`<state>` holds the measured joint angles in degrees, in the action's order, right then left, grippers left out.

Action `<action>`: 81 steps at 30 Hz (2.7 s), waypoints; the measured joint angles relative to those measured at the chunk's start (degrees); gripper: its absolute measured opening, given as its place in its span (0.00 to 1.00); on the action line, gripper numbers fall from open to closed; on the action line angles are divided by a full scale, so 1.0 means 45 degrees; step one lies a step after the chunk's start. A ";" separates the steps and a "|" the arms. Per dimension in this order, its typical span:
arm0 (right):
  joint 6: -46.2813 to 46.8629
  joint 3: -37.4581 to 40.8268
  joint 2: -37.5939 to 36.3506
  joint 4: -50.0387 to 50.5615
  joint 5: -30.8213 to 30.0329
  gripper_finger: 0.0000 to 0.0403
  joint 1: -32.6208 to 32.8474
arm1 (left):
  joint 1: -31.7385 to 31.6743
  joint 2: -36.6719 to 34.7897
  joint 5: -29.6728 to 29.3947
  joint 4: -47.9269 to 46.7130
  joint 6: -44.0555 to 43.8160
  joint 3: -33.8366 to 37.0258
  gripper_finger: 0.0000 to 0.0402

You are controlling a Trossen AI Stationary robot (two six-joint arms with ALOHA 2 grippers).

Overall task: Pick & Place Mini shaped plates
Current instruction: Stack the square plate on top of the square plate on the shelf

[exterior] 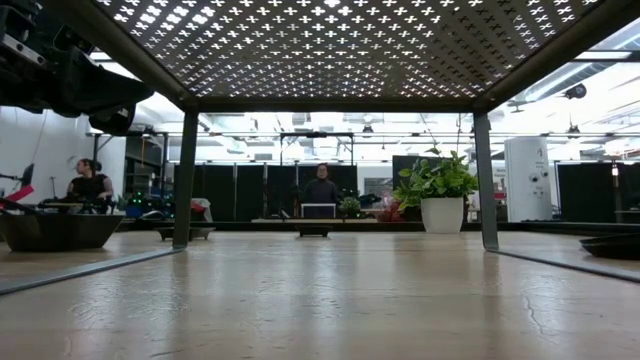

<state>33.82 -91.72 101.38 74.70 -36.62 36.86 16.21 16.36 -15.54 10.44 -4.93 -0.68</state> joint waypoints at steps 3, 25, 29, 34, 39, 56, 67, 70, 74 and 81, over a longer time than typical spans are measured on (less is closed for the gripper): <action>-0.0001 0.0000 -0.0005 -0.0005 -0.0144 0.05 -0.0005 | 0.0000 0.0000 -0.0002 0.0000 0.0001 0.0002 0.00; -0.2424 0.0000 -0.0864 -0.0814 -0.2326 0.24 -0.0557 | 0.0004 0.0004 -0.0004 -0.0020 -0.0003 0.0003 0.00; -0.4415 0.0000 -0.0925 -0.1844 -0.2303 0.22 -0.1457 | 0.0004 0.0000 0.0000 -0.0035 -0.0002 0.0004 0.00; -0.6784 0.0004 -0.1240 -0.3146 -0.1899 0.21 -0.2702 | 0.0001 0.0010 0.0001 -0.0084 -0.0002 0.0002 0.00; -0.9007 0.0000 -0.1463 -0.5212 0.0131 0.24 -0.4256 | 0.0001 0.0010 0.0000 -0.0076 0.0001 0.0002 0.00; -1.2233 0.0029 -0.0270 -0.9669 0.5542 0.48 -0.9474 | 0.0005 0.0063 -0.0004 -0.0024 0.0001 0.0004 0.00; -1.2946 -0.0282 0.2140 -1.0004 0.5528 0.49 -1.0844 | 0.0002 0.0165 0.0001 -0.0087 0.0000 0.0000 0.00; -1.3022 -0.0517 0.2680 -0.9982 0.5596 0.48 -1.0956 | 0.0004 0.0164 0.0001 -0.0092 0.0001 -0.0001 0.00; -1.3226 -0.0690 0.3232 -0.9870 0.5946 0.47 -1.1008 | 0.0001 0.0160 0.0001 -0.0102 -0.0004 0.0004 0.00; -1.3221 -0.0694 0.3492 -0.9830 0.6218 0.45 -1.1172 | 0.0002 0.0160 0.0001 -0.0136 -0.0003 0.0001 0.00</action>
<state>-25.67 -94.85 117.10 30.46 -8.64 -13.41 16.22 17.08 -15.53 9.82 -4.95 -0.68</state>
